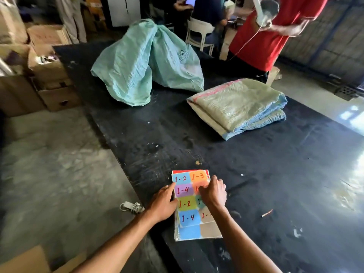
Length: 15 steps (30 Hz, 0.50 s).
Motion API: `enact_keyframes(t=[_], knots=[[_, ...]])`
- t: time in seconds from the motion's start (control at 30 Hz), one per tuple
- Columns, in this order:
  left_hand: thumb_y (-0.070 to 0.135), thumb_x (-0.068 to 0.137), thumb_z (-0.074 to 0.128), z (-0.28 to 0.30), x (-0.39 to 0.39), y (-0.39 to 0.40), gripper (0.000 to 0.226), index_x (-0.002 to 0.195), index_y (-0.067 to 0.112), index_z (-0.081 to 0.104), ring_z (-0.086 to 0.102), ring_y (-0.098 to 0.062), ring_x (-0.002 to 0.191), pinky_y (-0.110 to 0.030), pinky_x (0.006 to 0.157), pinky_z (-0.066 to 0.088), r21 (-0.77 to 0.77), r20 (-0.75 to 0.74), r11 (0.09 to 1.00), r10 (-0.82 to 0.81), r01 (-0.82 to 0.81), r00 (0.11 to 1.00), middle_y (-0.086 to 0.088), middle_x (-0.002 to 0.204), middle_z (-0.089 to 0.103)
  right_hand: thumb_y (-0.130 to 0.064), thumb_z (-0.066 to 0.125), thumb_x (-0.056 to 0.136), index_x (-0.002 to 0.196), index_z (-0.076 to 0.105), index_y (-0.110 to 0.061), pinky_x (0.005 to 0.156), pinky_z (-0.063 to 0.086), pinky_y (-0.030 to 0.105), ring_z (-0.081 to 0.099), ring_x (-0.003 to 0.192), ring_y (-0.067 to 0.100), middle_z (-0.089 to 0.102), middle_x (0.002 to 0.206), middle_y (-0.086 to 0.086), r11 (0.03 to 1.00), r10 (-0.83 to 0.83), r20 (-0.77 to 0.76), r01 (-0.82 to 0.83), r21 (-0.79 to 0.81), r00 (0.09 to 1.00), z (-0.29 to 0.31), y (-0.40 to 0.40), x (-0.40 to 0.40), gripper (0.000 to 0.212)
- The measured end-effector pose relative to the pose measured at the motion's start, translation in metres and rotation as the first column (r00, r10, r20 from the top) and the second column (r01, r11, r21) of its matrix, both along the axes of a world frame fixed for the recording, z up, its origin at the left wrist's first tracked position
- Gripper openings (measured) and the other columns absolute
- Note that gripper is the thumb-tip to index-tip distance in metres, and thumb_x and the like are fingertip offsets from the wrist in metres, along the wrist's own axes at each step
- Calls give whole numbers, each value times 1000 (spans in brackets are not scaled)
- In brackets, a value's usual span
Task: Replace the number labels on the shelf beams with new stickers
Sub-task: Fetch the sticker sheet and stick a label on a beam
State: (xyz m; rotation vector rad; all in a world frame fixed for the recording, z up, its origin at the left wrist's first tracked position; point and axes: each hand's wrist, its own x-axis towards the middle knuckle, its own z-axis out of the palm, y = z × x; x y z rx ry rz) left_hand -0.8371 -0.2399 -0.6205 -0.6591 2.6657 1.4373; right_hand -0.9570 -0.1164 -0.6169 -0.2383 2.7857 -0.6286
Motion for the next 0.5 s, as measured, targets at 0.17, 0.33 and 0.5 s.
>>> enact_keyframes(t=[0.17,0.33,0.5], knots=[[11,86,62,6,-4,3,35,115,27,51,57,3,91,1,55,42,368,8,891,285,-268,959,15,106,56,-18,45,85,122,45,-6,88,45,41,51,110,33,60,116,16,999,53,-46,-53,7,998,-7,-12,10,39],[8,83,64,6,-9,-7,54,133,12,44,55,-7,88,-13,64,39,455,117,751,482,-479,868,-10,119,62,-18,47,85,120,46,-10,87,44,40,53,108,33,58,115,15,998,17,-68,-21,-57,998,-10,-8,10,36],[2,80,64,1,-12,-8,55,131,12,47,60,-21,99,-36,90,49,492,184,684,522,-538,833,-11,108,64,-25,61,79,123,48,-13,88,46,40,55,106,30,58,114,12,977,-46,-17,41,-208,999,-16,-4,9,47]])
